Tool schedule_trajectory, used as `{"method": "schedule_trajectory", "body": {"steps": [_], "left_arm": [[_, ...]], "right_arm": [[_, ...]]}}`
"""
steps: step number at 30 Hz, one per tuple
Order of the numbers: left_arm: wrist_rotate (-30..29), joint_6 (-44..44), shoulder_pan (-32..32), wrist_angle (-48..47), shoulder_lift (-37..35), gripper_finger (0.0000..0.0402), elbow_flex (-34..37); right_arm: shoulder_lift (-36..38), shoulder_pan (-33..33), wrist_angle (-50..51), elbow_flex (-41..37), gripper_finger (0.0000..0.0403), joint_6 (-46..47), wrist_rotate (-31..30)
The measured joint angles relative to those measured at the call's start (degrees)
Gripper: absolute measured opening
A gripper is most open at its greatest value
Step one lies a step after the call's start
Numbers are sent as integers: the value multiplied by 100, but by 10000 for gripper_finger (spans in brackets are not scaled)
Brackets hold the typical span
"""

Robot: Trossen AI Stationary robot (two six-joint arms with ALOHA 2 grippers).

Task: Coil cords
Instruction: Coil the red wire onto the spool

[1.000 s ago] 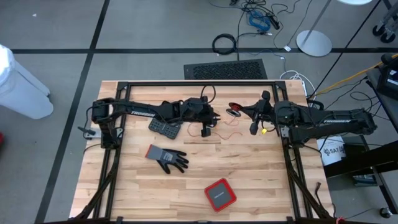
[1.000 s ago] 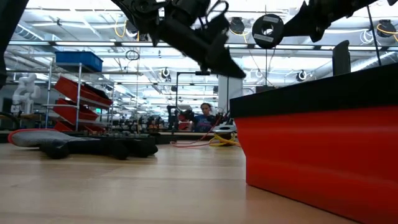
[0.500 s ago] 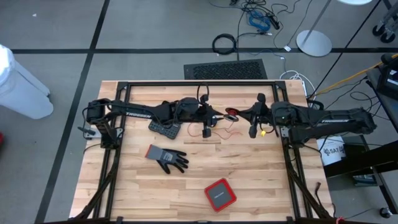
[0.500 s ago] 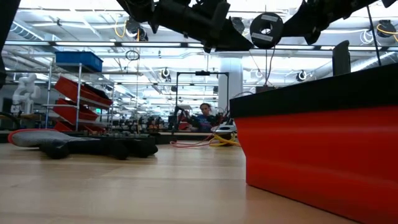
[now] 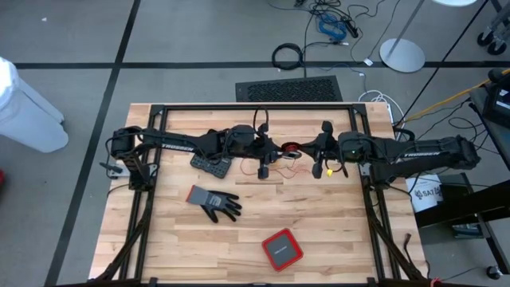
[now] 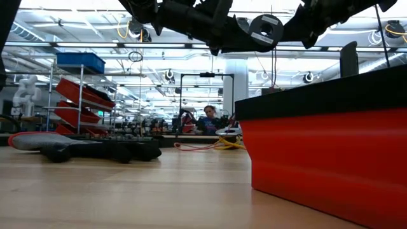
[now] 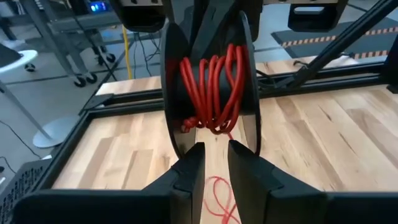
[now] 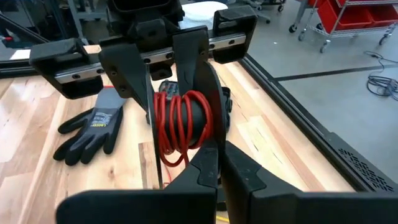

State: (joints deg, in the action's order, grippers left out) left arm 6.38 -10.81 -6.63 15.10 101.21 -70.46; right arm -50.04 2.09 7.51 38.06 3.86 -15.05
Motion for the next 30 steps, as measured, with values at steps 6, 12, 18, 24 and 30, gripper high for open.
{"method": "schedule_trajectory", "body": {"steps": [6,12,18,24,30], "left_arm": [[101,7,0,-148,0,64,-2],[143,-4,8,-298,0,64,-4],[135,-4,2,-279,0,63,-4],[99,0,4,-186,0,63,-4],[101,144,2,51,0,63,-7]], "right_arm": [[52,-2,7,0,0,-26,37],[165,4,1,0,0,-24,-13],[188,2,37,0,0,-24,0],[188,2,53,0,0,-17,7],[188,2,52,0,0,-10,22]]}}
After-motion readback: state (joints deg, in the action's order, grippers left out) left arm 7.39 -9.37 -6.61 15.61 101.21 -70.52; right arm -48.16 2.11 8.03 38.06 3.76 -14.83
